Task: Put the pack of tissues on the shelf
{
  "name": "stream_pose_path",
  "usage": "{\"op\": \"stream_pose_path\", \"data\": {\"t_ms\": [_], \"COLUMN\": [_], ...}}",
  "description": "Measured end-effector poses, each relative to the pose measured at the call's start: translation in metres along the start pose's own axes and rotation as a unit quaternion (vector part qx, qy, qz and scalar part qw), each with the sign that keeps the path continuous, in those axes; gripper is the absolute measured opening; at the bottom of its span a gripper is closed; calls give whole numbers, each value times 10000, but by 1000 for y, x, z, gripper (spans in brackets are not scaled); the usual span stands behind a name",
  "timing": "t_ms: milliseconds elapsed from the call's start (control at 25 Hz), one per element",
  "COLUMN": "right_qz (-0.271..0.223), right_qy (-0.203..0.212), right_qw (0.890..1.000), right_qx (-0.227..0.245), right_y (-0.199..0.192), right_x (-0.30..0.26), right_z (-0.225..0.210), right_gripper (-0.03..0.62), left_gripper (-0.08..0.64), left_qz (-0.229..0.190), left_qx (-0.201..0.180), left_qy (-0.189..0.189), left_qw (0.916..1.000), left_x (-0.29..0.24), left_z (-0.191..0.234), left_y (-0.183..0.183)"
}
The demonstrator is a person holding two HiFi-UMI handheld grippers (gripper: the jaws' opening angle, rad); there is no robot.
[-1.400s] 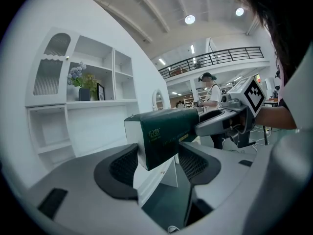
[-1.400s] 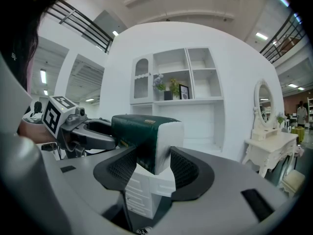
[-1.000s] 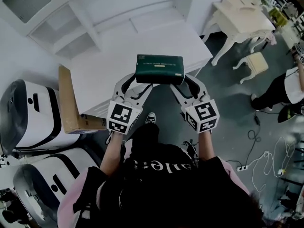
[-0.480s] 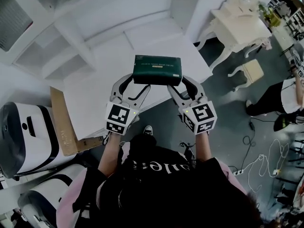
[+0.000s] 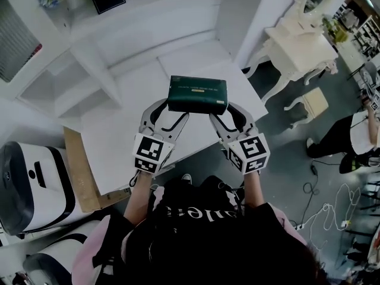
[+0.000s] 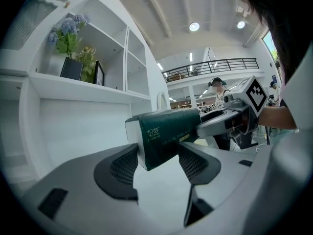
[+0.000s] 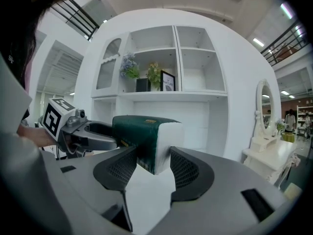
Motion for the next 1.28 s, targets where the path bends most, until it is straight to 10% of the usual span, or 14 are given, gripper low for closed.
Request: {"op": "stream_pose_path", "data": {"t_ms": [480, 1280], "right_qz": [-29, -966], "right_qy": [541, 601], "right_qw": [9984, 9884], "right_qx": [140, 1009], "right_y": [14, 133], "right_x": [-41, -62], "right_z": [-40, -227], "right_gripper": [238, 238], "left_gripper": [258, 258], "left_qz": [108, -1043], "left_qx": [110, -554], "left_qy": [532, 946], "left_qw": [9985, 9885], "left_x": [-33, -198], "left_z": [22, 51], "left_y": [3, 144]}}
Point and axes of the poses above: the fingertips, and each gripper's own axes: x backward along the fingers, z to its left, y out of its top, the point moved 6 cm from there along x, backward along the fingers, and after that the axes turned 3 degrees about -x, right-handed, at the moved point
